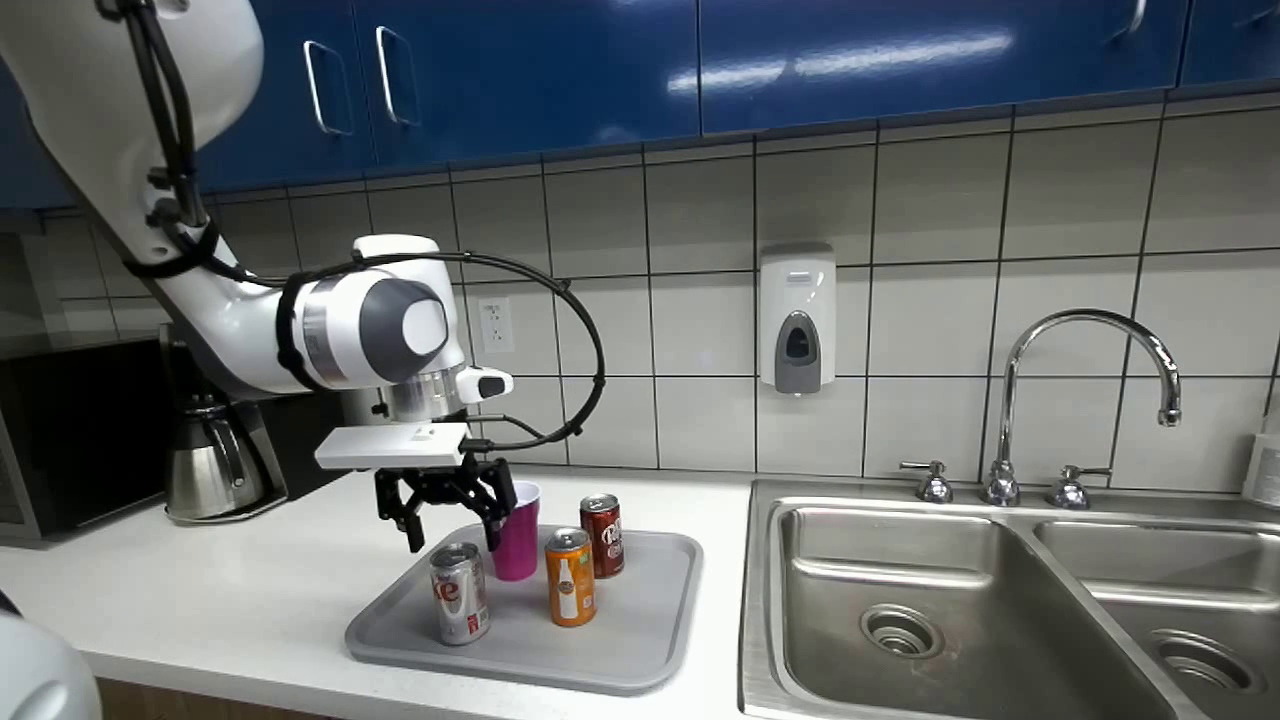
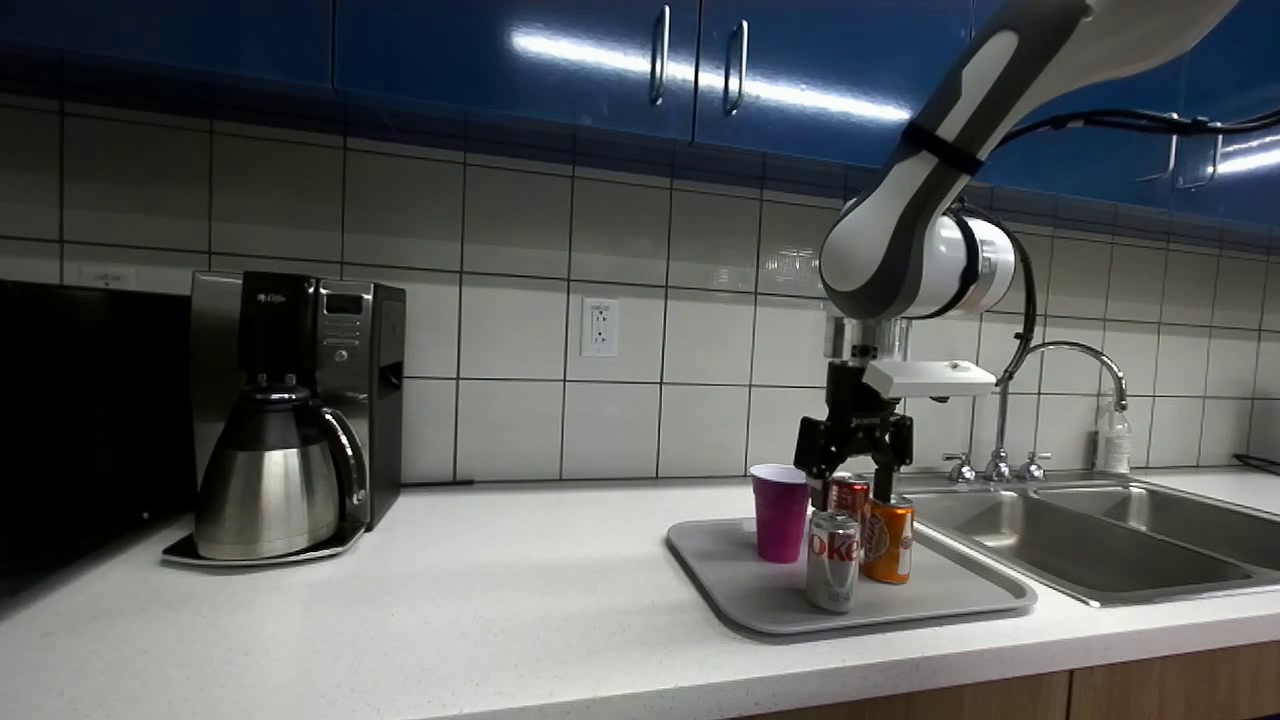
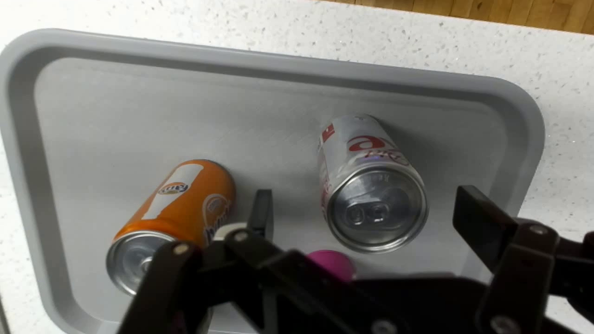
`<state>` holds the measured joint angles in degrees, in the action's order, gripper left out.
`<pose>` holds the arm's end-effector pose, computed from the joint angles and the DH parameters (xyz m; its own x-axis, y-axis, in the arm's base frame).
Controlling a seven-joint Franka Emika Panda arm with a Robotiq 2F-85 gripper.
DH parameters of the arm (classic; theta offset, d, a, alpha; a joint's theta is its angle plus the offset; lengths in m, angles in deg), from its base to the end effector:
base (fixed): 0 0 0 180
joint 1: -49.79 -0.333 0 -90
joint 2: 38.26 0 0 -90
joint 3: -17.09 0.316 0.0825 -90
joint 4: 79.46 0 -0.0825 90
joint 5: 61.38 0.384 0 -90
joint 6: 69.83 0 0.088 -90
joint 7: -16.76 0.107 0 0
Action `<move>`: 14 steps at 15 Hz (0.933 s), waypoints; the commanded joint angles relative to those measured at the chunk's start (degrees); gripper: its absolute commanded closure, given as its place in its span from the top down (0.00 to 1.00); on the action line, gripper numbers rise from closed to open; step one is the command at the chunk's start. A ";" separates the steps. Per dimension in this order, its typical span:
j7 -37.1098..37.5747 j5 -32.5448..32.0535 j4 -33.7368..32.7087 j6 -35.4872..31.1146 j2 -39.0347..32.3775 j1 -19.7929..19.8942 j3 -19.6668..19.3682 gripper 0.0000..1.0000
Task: Remove the cans from the tray and put them on the counter
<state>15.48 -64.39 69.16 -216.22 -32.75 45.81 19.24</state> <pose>0.4396 0.0477 0.2960 0.9835 0.1721 0.0555 0.1702 -0.9847 0.0364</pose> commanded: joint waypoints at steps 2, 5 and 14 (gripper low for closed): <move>-0.45 -1.32 -0.88 -2.05 -3.67 0.49 0.36 1.00; 0.18 -2.20 -1.29 -3.36 -6.08 0.49 0.38 1.00; 1.20 -2.99 -4.86 -5.17 -11.51 -0.85 0.90 1.00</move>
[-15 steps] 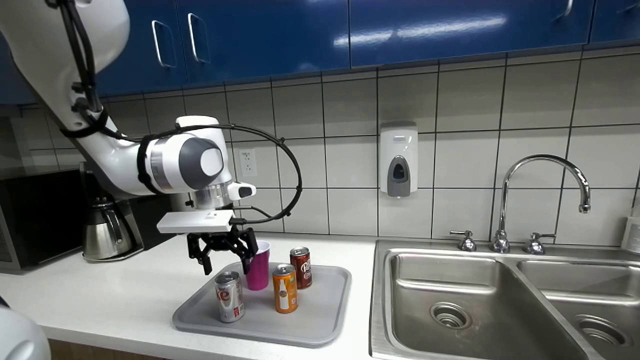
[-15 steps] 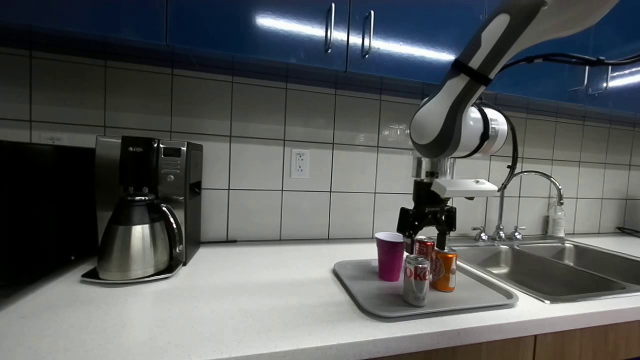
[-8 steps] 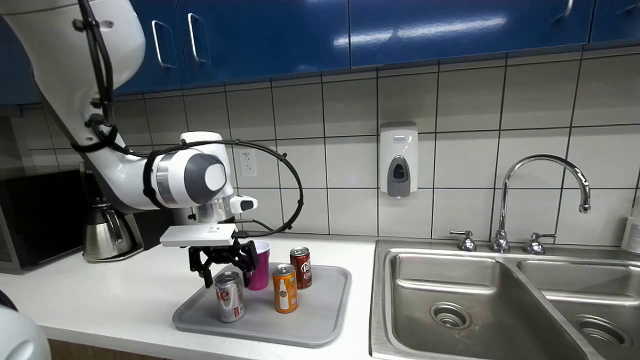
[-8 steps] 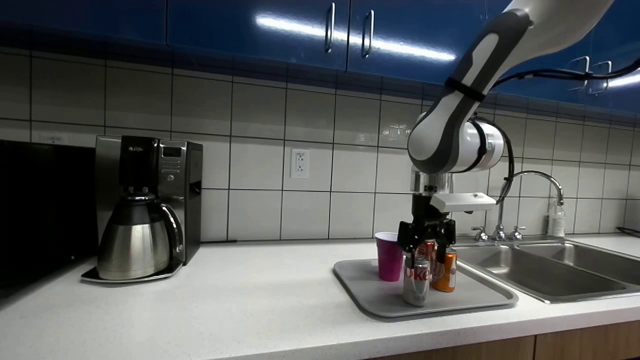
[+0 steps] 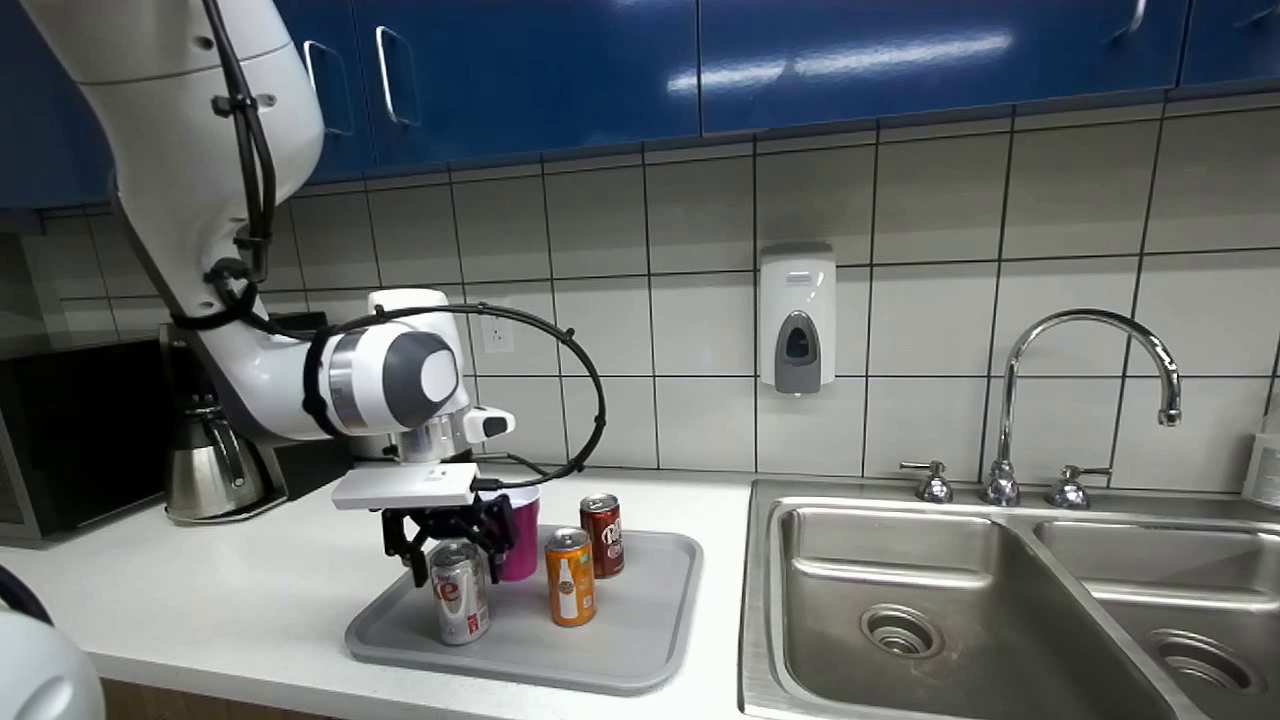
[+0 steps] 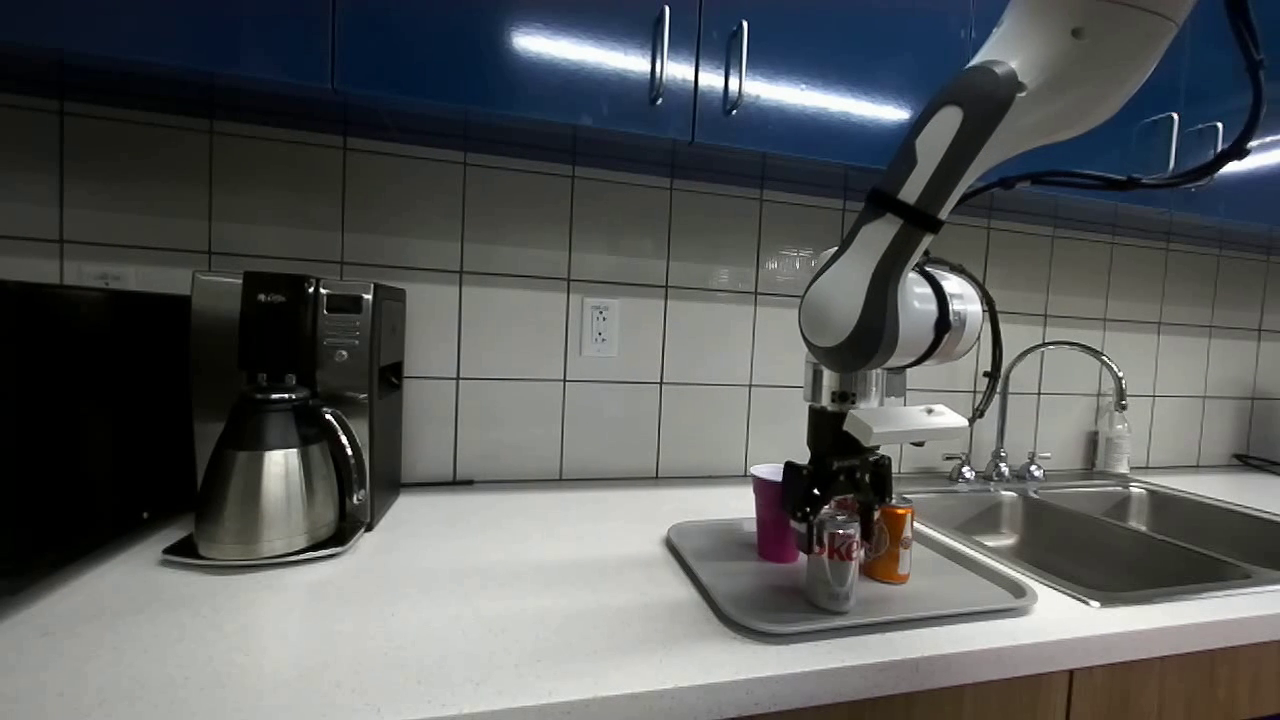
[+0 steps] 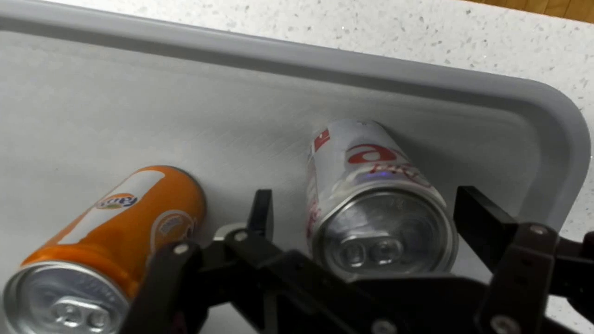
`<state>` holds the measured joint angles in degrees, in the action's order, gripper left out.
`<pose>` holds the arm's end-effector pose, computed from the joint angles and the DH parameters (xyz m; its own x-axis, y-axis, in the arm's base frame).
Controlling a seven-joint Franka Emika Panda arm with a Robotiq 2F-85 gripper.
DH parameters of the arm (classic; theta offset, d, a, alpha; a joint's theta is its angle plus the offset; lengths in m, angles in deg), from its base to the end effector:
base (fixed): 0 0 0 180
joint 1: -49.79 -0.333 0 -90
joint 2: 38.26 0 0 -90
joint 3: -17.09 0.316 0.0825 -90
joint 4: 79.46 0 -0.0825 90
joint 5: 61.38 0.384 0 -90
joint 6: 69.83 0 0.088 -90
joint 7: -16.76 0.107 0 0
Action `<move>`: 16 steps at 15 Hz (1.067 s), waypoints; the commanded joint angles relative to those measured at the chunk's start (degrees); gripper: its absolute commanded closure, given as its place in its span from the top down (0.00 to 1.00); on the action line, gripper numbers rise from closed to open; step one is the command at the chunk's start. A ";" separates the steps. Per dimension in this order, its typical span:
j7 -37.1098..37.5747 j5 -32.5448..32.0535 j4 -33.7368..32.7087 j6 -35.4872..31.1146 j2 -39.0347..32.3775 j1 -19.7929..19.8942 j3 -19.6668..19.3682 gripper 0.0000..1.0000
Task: Remove the cans from the tray and put them on the counter
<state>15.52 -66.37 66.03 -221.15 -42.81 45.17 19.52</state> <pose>0.4571 0.0590 0.2450 0.9755 0.2190 0.0201 0.2181 -0.9751 0.0405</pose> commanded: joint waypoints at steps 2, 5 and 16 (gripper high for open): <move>1.13 -0.99 -2.00 -0.02 -1.59 -0.42 0.70 1.00; 1.40 -1.58 -2.17 0.47 -1.46 -0.59 0.43 1.00; 0.90 -2.43 -1.14 1.46 -0.17 -0.27 0.04 0.74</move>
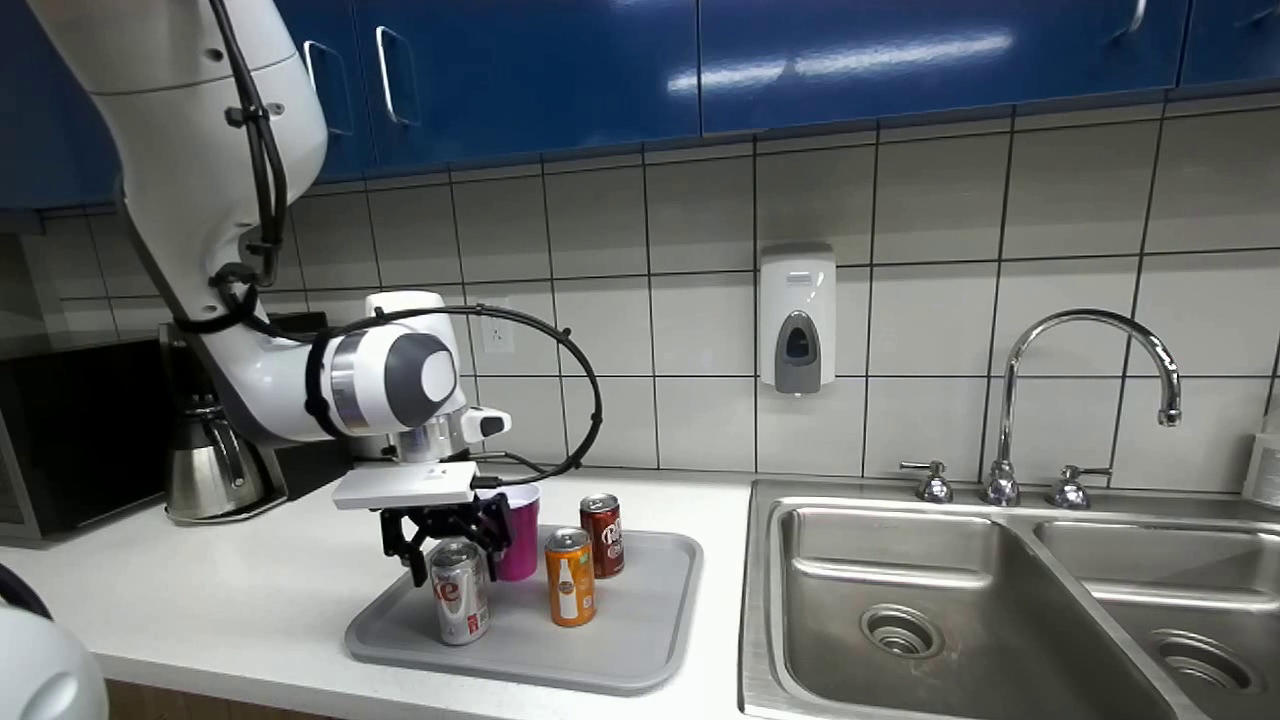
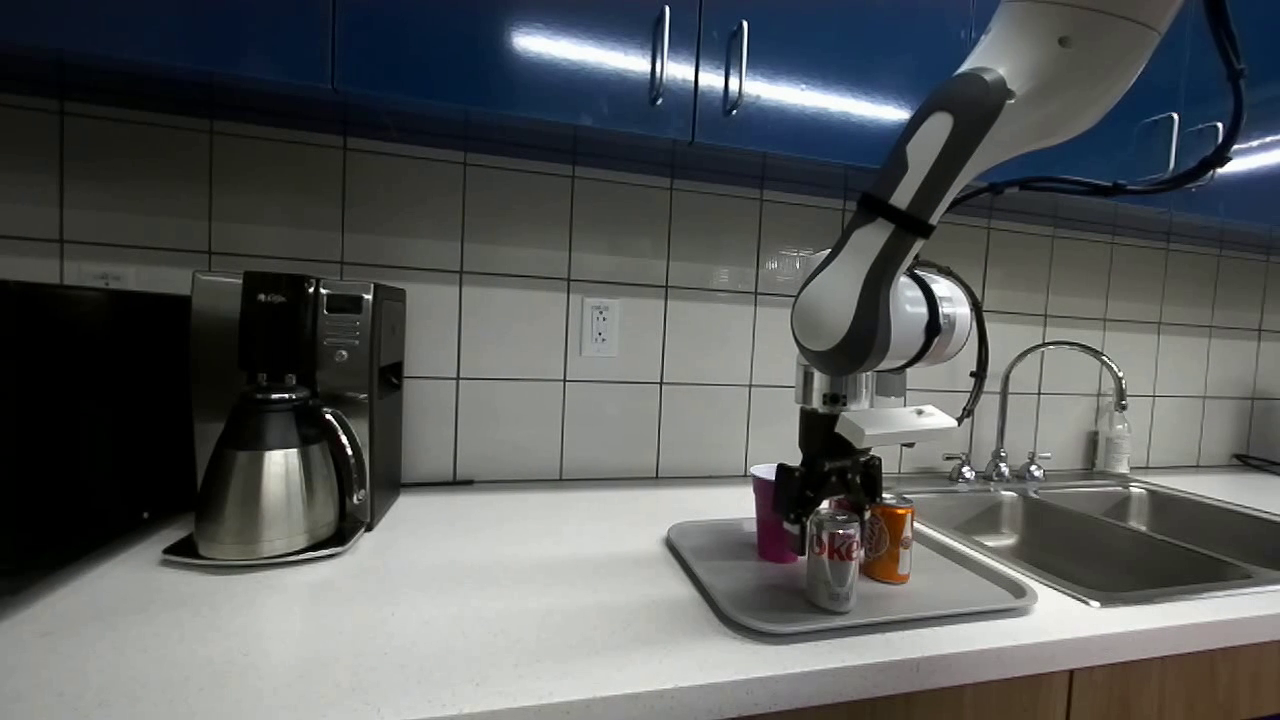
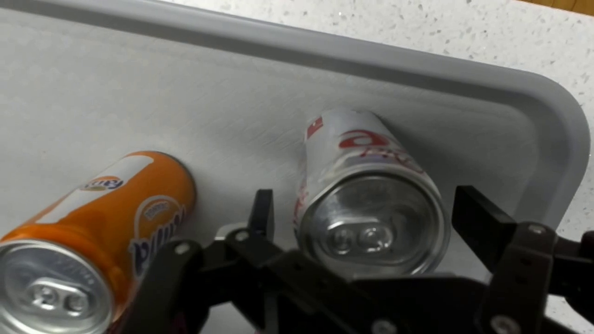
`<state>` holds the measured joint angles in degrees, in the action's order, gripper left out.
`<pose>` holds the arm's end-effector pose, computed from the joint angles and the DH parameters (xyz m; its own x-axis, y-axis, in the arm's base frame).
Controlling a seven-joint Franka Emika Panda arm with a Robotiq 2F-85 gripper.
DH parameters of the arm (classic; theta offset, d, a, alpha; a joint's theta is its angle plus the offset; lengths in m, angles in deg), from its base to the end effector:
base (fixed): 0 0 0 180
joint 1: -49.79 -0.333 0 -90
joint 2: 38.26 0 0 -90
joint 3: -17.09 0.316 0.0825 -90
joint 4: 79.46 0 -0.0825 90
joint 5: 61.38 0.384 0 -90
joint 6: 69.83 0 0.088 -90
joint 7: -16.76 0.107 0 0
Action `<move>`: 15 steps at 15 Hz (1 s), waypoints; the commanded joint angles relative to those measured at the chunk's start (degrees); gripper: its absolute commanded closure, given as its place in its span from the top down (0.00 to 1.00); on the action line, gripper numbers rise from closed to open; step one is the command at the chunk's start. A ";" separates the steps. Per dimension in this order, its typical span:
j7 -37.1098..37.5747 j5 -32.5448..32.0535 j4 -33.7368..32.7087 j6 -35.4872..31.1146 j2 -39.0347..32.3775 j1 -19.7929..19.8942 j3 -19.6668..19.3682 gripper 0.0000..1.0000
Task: Remove the cans from the tray and put them on the counter
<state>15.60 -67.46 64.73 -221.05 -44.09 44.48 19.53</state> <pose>0.4629 0.0660 0.2424 0.9692 0.2456 0.0180 0.2445 -0.9684 0.0490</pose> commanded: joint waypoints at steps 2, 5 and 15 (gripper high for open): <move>0.96 -1.51 0.27 1.44 1.24 0.42 -0.07 0.70; 1.02 -1.51 0.36 1.66 1.36 0.39 -0.09 0.45; 1.48 -0.36 -1.43 4.19 2.40 -0.57 1.19 0.38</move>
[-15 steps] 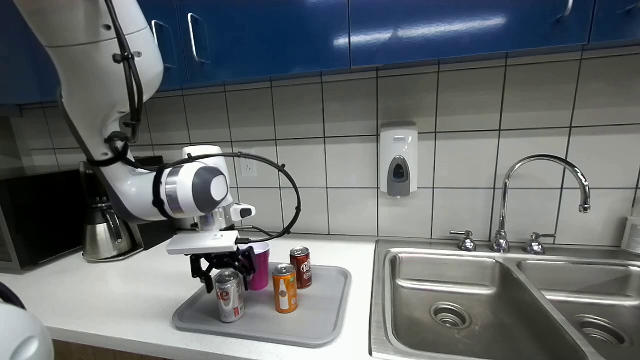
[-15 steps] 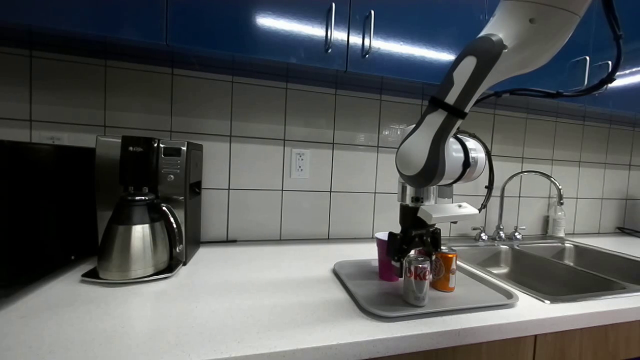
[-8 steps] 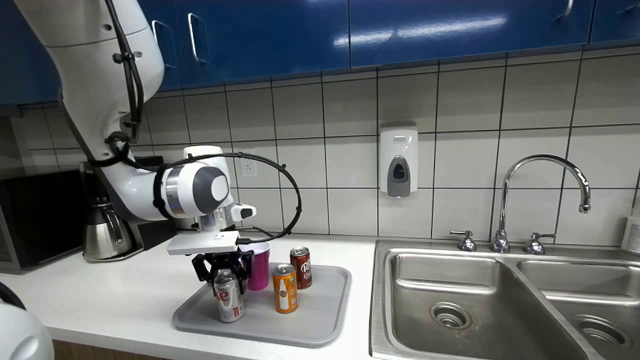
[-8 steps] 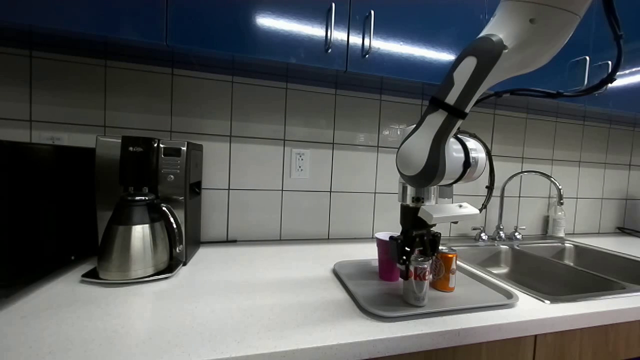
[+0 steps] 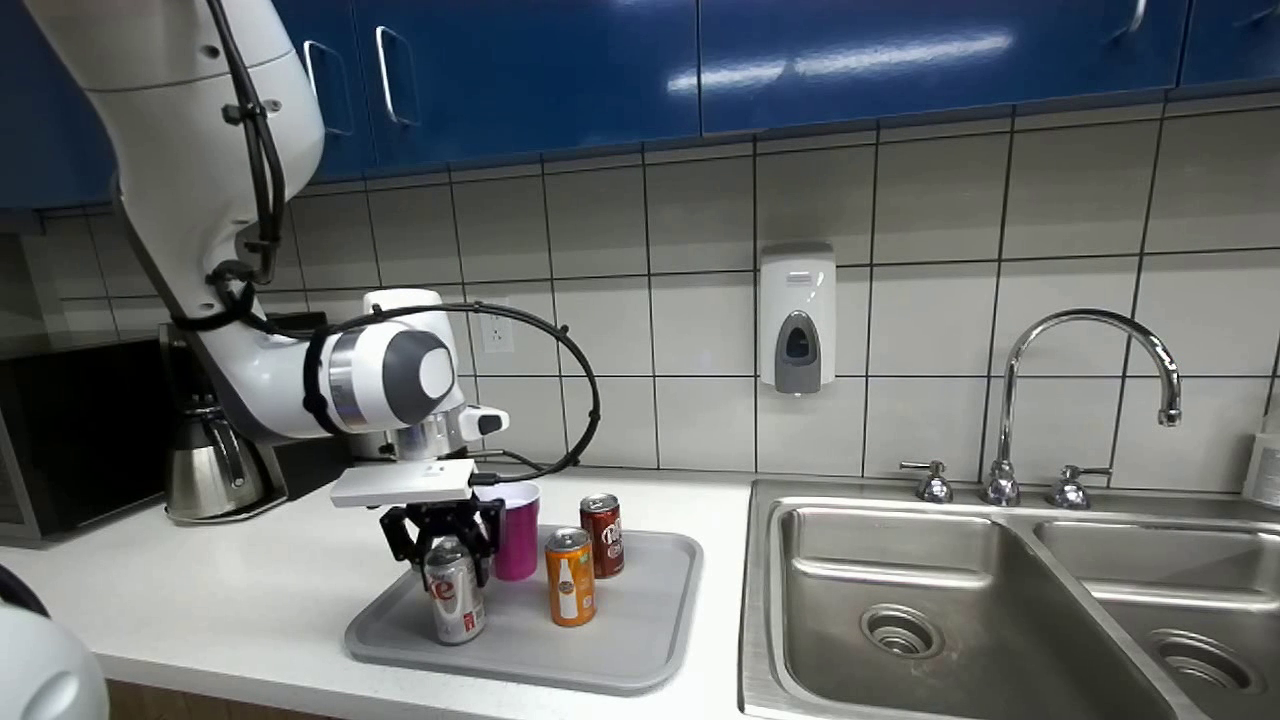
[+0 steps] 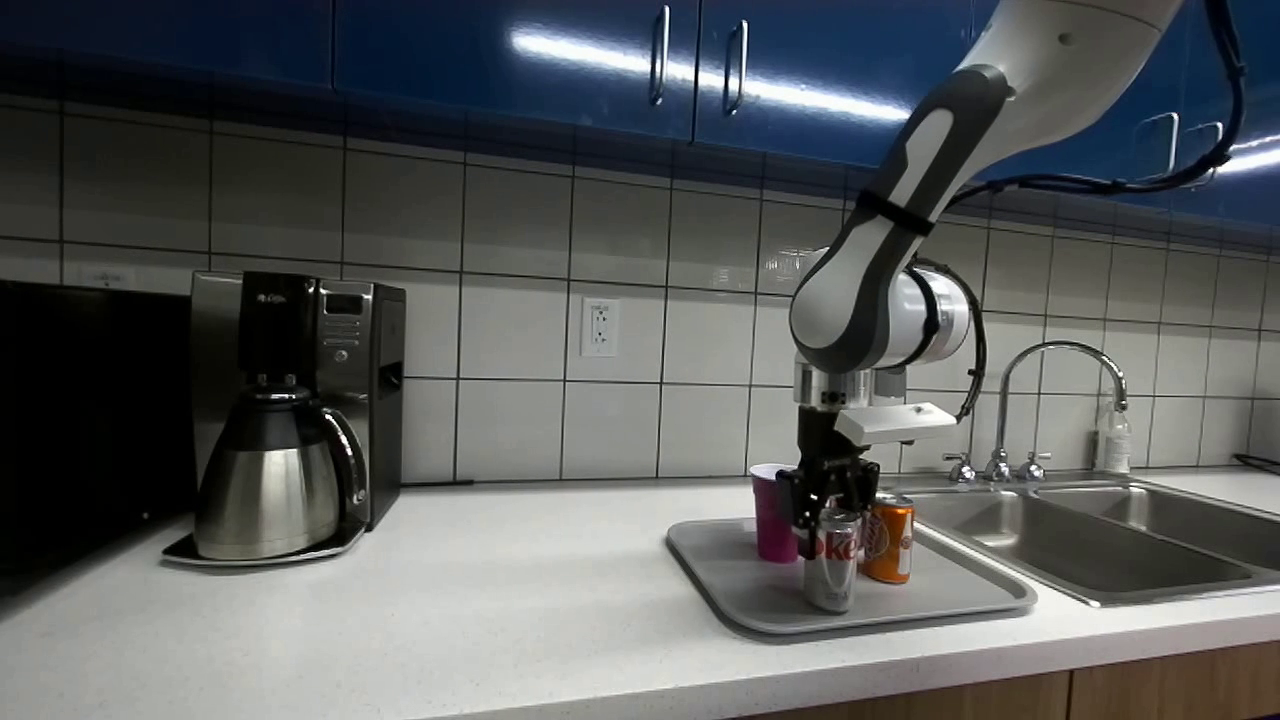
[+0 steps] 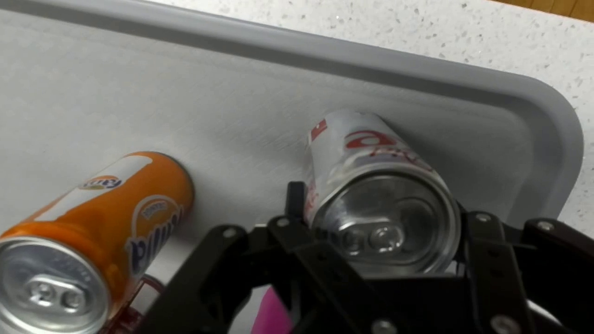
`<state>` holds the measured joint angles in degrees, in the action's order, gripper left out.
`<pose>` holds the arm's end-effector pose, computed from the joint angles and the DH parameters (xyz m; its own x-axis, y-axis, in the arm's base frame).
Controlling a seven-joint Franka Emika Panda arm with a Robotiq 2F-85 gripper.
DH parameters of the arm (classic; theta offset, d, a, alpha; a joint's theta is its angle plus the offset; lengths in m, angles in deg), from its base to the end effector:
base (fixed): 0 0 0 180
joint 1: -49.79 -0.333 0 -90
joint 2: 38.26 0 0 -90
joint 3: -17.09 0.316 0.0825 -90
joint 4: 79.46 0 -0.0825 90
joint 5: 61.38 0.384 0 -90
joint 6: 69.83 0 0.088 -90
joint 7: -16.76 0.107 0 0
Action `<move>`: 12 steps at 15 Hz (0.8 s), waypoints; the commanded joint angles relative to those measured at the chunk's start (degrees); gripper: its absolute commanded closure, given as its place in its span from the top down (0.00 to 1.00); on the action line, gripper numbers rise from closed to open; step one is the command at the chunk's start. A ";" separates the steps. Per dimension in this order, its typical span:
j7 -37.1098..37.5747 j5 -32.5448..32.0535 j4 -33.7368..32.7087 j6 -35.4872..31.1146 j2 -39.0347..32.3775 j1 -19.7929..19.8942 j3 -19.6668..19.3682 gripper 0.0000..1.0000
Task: Remove the cans from the tray and put them on the counter
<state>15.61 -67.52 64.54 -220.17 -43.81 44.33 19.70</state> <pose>0.4627 0.0684 0.2445 0.9679 0.2510 0.0108 0.2502 -0.9669 0.0501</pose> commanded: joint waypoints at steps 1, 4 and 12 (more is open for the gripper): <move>2.08 -0.70 -1.64 3.44 2.24 -0.74 1.22 0.38; 2.29 0.15 -3.80 4.15 1.96 -1.72 2.49 0.38; 4.81 0.10 -8.79 5.10 0.68 -4.45 5.07 0.38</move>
<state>17.96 -67.40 58.28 -217.78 -43.46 40.59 23.69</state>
